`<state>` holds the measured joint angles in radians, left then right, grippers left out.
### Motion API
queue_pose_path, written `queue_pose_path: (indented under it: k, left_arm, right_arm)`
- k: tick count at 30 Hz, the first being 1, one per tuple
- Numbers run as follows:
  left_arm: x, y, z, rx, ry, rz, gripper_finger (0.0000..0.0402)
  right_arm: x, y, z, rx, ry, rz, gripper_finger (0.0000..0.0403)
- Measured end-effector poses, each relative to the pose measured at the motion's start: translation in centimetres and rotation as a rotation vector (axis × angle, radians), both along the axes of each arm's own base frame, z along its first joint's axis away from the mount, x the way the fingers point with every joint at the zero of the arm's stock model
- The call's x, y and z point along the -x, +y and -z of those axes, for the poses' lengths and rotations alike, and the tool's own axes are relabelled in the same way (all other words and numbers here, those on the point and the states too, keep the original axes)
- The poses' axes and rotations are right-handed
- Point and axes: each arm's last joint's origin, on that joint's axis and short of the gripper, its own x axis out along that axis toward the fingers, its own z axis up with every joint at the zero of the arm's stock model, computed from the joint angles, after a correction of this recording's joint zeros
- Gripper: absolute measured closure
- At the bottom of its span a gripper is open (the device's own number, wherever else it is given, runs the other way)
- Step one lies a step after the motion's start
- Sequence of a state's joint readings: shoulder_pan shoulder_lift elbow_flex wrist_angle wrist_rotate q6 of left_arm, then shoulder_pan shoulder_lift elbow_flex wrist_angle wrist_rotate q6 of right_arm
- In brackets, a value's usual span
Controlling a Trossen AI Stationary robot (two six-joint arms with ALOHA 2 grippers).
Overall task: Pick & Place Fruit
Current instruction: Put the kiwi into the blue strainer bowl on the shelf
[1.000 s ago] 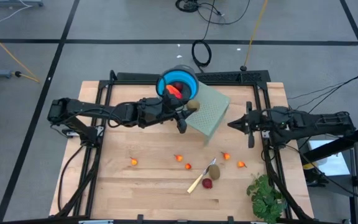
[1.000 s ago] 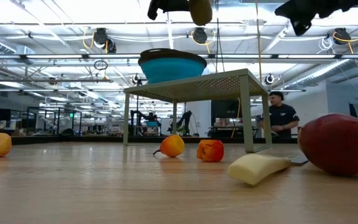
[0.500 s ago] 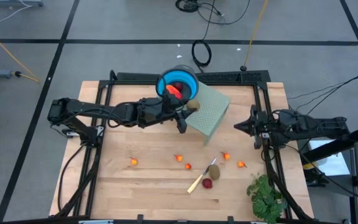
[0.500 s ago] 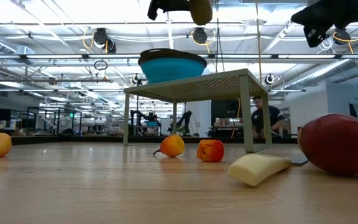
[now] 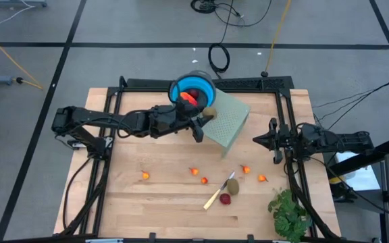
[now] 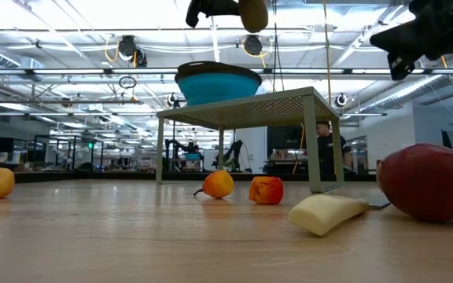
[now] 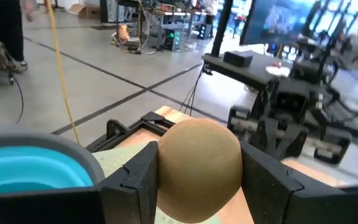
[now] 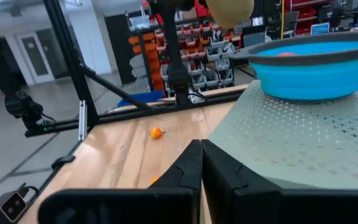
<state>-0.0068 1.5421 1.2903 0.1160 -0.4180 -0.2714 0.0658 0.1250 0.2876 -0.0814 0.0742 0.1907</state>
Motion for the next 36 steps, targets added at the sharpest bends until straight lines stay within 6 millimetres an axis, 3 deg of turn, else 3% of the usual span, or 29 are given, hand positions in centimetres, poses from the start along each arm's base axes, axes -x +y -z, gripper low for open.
queue_pose_path:
  k: [7,20,36]
  left_arm:
    - [0.1,1.5,-0.2,0.262,-0.139,-0.078,0.0227]
    - [0.3,4.5,-0.1,0.694,-0.313,-0.087,0.0227]
    - [0.4,5.6,-0.1,0.783,-0.342,-0.083,0.0227]
  right_arm:
    - [-0.3,0.0,1.7,-0.009,-0.029,0.001,0.0403]
    - [-0.5,0.0,2.2,-0.01,-0.047,0.001,0.0403]
    - [-0.5,0.0,2.2,-0.01,-0.046,-0.001,0.0403]
